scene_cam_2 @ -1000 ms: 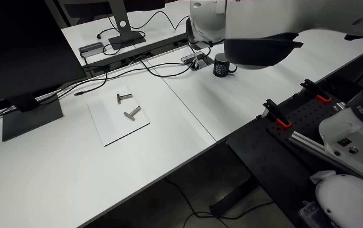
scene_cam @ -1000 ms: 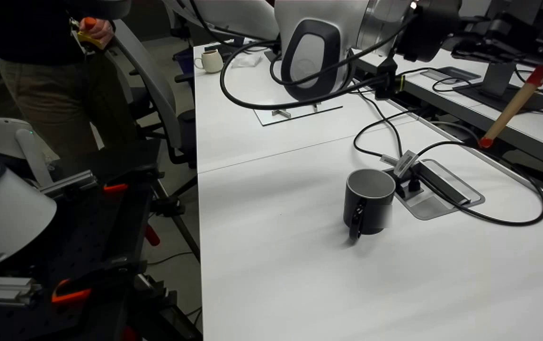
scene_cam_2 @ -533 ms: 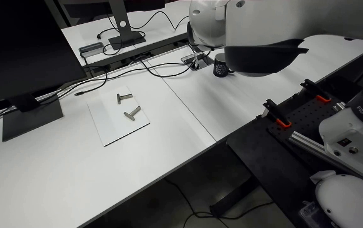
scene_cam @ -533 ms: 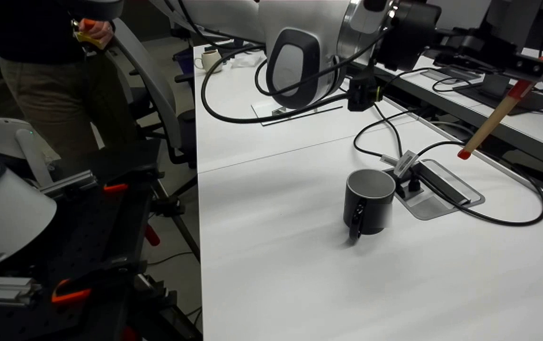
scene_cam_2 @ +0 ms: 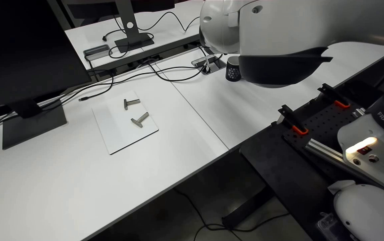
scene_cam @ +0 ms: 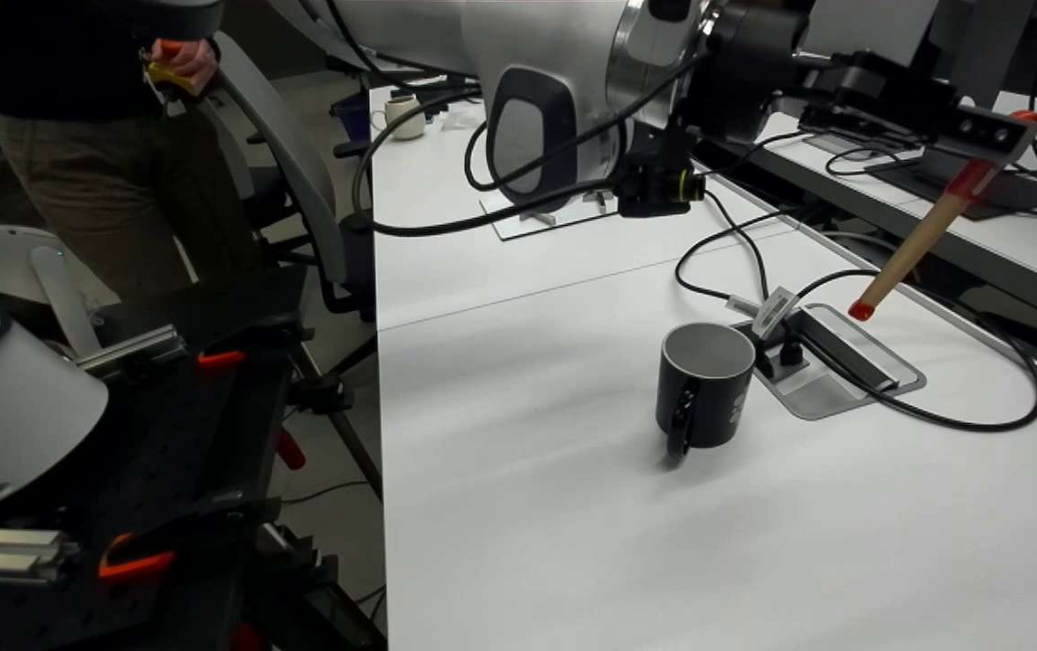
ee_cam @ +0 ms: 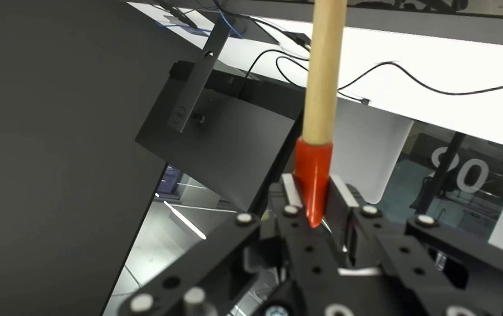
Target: Pick up the miniature baseball bat from the table and put it inside the black mug
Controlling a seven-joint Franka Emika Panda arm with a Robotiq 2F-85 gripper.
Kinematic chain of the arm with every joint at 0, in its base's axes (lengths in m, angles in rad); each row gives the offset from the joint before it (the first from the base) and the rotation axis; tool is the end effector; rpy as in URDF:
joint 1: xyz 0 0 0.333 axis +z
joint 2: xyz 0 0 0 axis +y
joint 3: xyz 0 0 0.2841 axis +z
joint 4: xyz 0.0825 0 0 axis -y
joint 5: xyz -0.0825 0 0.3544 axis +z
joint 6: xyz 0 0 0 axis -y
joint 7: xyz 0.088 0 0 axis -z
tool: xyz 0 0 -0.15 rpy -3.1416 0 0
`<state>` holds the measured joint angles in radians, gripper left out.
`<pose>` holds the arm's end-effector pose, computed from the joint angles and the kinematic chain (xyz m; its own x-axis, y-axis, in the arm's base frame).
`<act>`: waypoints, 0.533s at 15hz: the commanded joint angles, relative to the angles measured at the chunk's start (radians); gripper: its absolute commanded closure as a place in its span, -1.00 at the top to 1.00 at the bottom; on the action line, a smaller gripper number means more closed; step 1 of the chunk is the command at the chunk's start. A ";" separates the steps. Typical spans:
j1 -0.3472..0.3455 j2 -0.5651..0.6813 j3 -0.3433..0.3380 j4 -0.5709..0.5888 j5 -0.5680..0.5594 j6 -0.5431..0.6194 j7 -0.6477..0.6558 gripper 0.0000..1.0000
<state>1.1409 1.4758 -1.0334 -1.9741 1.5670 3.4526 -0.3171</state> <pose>0.5676 -0.0500 0.1815 0.4422 0.1511 0.8841 -0.5857 -0.6979 0.4122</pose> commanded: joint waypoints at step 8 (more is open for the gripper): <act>0.030 0.000 -0.007 -0.050 0.000 0.006 -0.037 -0.85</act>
<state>1.1454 1.4758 -1.0324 -1.9806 1.5670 3.4520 -0.3369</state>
